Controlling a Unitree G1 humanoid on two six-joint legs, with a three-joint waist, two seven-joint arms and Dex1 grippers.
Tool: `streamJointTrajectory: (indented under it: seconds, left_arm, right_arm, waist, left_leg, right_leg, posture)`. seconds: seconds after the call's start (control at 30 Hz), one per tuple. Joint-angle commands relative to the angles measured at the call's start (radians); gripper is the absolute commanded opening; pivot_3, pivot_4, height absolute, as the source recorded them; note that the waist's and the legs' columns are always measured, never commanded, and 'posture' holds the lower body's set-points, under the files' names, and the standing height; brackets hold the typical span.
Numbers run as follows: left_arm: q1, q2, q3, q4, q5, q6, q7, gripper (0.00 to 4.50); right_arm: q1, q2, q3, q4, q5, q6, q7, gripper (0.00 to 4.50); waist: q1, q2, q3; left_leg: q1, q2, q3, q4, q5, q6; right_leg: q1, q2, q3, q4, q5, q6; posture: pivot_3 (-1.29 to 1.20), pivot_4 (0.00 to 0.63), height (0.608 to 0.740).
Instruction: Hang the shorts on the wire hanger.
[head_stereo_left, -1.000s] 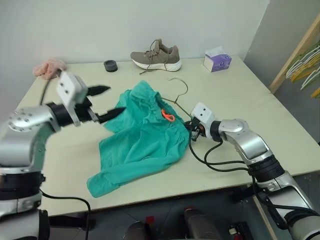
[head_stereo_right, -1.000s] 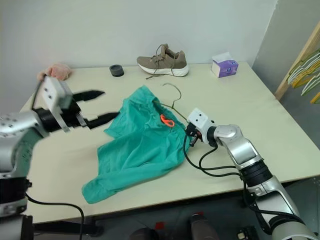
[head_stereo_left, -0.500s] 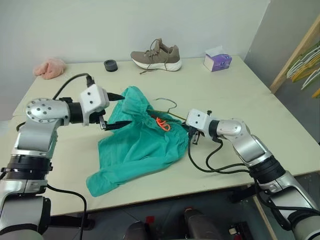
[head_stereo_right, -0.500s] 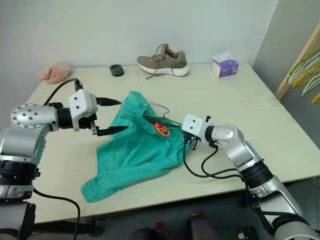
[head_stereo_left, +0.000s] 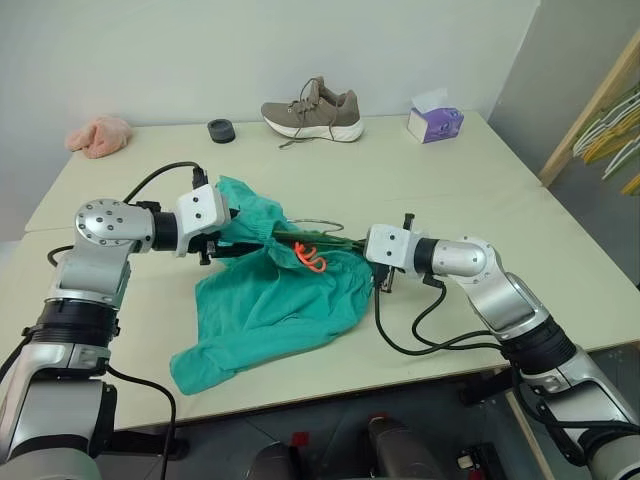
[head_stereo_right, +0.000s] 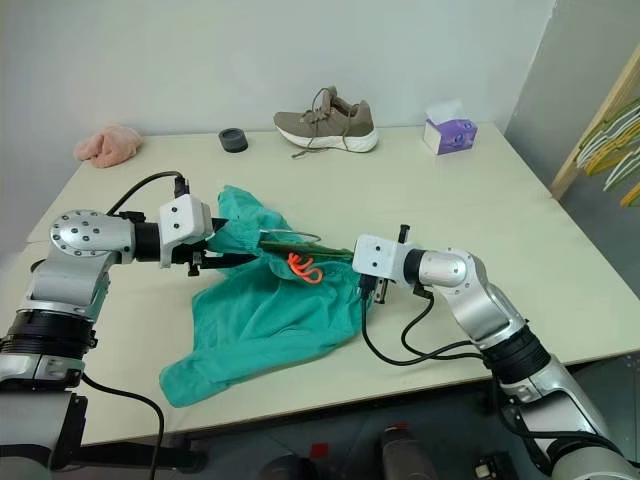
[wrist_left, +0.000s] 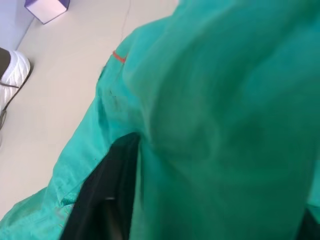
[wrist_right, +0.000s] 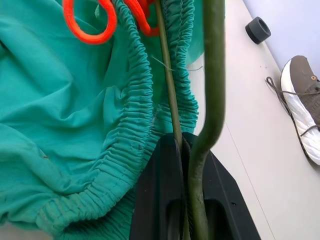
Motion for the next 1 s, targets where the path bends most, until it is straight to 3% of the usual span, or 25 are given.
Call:
streamJointTrajectory:
  seconds: [0.03, 0.17, 0.37, 0.47, 0.67, 0.8, 0.83, 0.9, 1.0]
  left_arm:
    - [-0.011, -0.007, 0.013, -0.045, -0.029, 0.022, -0.018, 1.14]
    - [0.009, -0.015, 0.017, -0.087, -0.048, 0.063, -0.039, 0.01]
    - [0.031, -0.018, 0.026, -0.125, -0.053, 0.107, -0.048, 0.01]
    - [0.041, -0.007, 0.027, -0.122, -0.049, 0.119, -0.059, 0.0]
    - [0.049, 0.004, 0.04, -0.122, -0.055, 0.153, -0.064, 0.0]
    - [0.049, 0.006, 0.052, -0.115, -0.067, 0.18, -0.054, 0.0]
    - [0.049, 0.006, 0.054, -0.115, -0.069, 0.184, -0.052, 0.0]
    - [0.049, 0.005, 0.057, -0.115, -0.073, 0.189, -0.049, 0.0]
    - [0.043, -0.001, 0.065, -0.117, -0.082, 0.204, -0.04, 0.0]
  right_arm:
    - [-0.012, 0.006, -0.013, -0.057, -0.002, -0.046, 0.013, 0.0]
    - [-0.011, 0.004, -0.005, -0.055, -0.015, -0.067, 0.023, 0.0]
    - [-0.008, -0.02, 0.009, -0.063, -0.009, -0.115, 0.086, 0.0]
    - [-0.001, -0.047, -0.006, -0.077, 0.008, -0.114, 0.128, 0.72]
    - [0.03, -0.189, -0.085, -0.085, 0.039, -0.122, 0.216, 2.83]
    - [0.131, -0.303, -0.191, -0.138, 0.109, 0.016, 0.262, 4.26]
    - [0.148, -0.309, -0.208, -0.151, 0.124, 0.045, 0.259, 4.48]
    - [0.2, -0.279, -0.271, -0.224, 0.215, 0.205, 0.236, 4.48]
    - [0.262, -0.15, -0.348, -0.335, 0.338, 0.473, 0.132, 4.48]
  waist:
    - [0.0, 0.0, 0.0]
    - [0.0, 0.0, 0.0]
    - [0.0, 0.0, 0.0]
    - [0.0, 0.0, 0.0]
    - [0.003, 0.0, 0.0]
    - [0.01, 0.0, 0.0]
    - [0.009, 0.0, 0.0]
    - [0.005, 0.0, 0.0]
    - [-0.005, 0.0, 0.0]
  left_leg:
    - [0.0, 0.0, 0.0, 0.0, 0.0, 0.0]
    - [0.0, 0.0, -0.001, 0.0, 0.0, 0.0]
    - [0.0, 0.0, -0.001, 0.001, 0.0, 0.0]
    - [0.0, 0.0, -0.001, 0.001, 0.0, 0.0]
    - [-0.001, 0.0, -0.001, 0.002, 0.0, 0.0]
    - [-0.002, 0.0, -0.002, 0.004, 0.0, 0.0]
    - [-0.002, 0.0, -0.003, 0.004, 0.0, 0.0]
    - [-0.002, 0.0, -0.003, 0.005, 0.0, 0.0]
    - [0.001, 0.002, -0.002, 0.007, 0.0, 0.0]
  right_leg:
    - [0.0, 0.0, 0.0, 0.0, 0.0, 0.0]
    - [0.0, 0.0, 0.0, 0.0, 0.0, 0.0]
    - [0.0, 0.0, 0.0, 0.001, 0.0, 0.0]
    - [0.0, 0.0, -0.001, 0.001, 0.0, 0.0]
    - [0.0, 0.0, -0.001, 0.001, 0.0, 0.0]
    - [0.001, 0.0, -0.003, 0.001, 0.0, 0.0]
    - [0.001, 0.0, -0.003, 0.001, 0.0, 0.0]
    - [0.001, 0.0, -0.003, 0.001, 0.0, 0.0]
    - [0.002, 0.0, 0.0, 0.004, 0.0, 0.0]
  posture:
    - [-0.15, 0.08, 0.74]
    - [-0.15, 0.08, 0.74]
    - [-0.15, 0.081, 0.74]
    - [-0.15, 0.082, 0.74]
    - [-0.15, 0.087, 0.74]
    - [-0.16, 0.091, 0.74]
    - [-0.16, 0.091, 0.74]
    - [-0.16, 0.093, 0.74]
    - [-0.17, 0.094, 0.74]
